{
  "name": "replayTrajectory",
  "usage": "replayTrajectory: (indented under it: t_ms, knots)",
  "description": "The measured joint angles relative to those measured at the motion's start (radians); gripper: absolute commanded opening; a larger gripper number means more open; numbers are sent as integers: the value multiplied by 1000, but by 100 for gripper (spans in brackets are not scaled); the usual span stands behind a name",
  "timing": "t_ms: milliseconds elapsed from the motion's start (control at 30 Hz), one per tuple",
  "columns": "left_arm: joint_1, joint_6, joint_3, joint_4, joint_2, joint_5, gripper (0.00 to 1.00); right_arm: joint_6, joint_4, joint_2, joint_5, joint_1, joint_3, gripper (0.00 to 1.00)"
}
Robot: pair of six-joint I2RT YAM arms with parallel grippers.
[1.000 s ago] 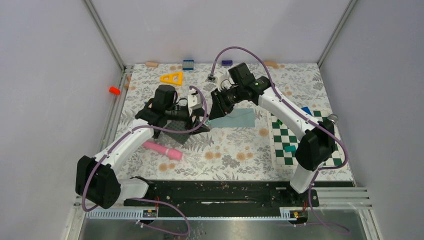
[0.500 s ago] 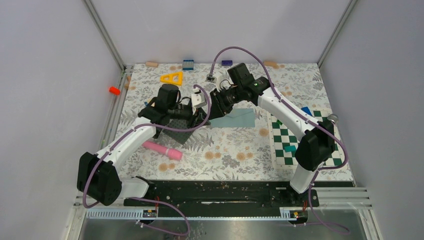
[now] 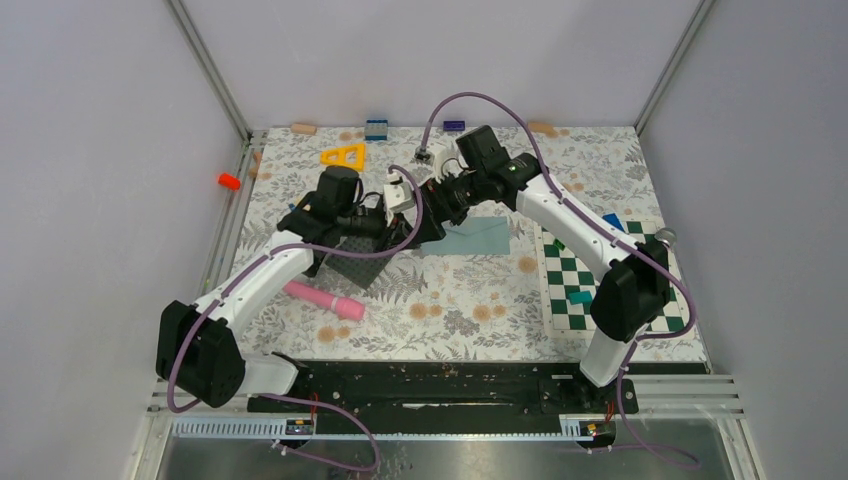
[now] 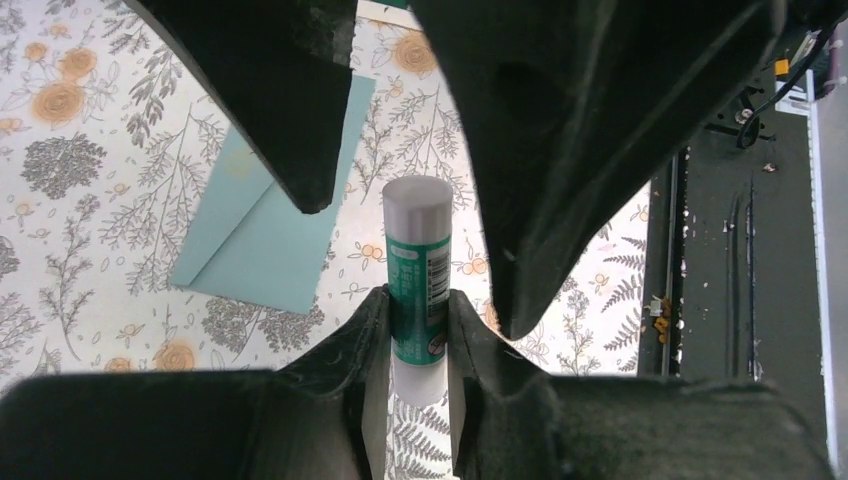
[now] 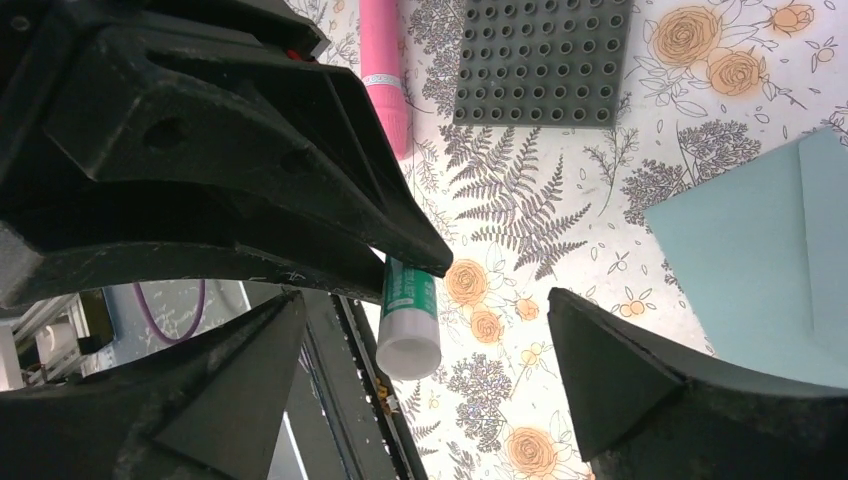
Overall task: Place the letter into the envelope and seal it
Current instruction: Place the solid glue at the center of the board.
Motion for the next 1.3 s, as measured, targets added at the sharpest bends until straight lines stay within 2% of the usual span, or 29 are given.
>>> replayTrajectory:
  t_ms: [233,433,567,767,1000,1300]
  knots:
    - [0,1,0,4,1,-13,0,-10,-2,-3,15,-32,0,100]
    - [25,-5,5,5,36,-72,2,-55,-23,-101,64,-175,-29,100]
    - [49,-34,70,-1,158,-180,4,-108,-24,-252,131,-255,-131,99]
    - [82,-110,188,-4,371,-359,7,-154,-10,-430,193,-264,-317,99]
    - [101,-211,322,-15,546,-499,7,-156,37,-474,197,-291,-385,100]
    - [100,-346,470,-60,706,-573,8,-152,83,-487,182,-325,-417,100]
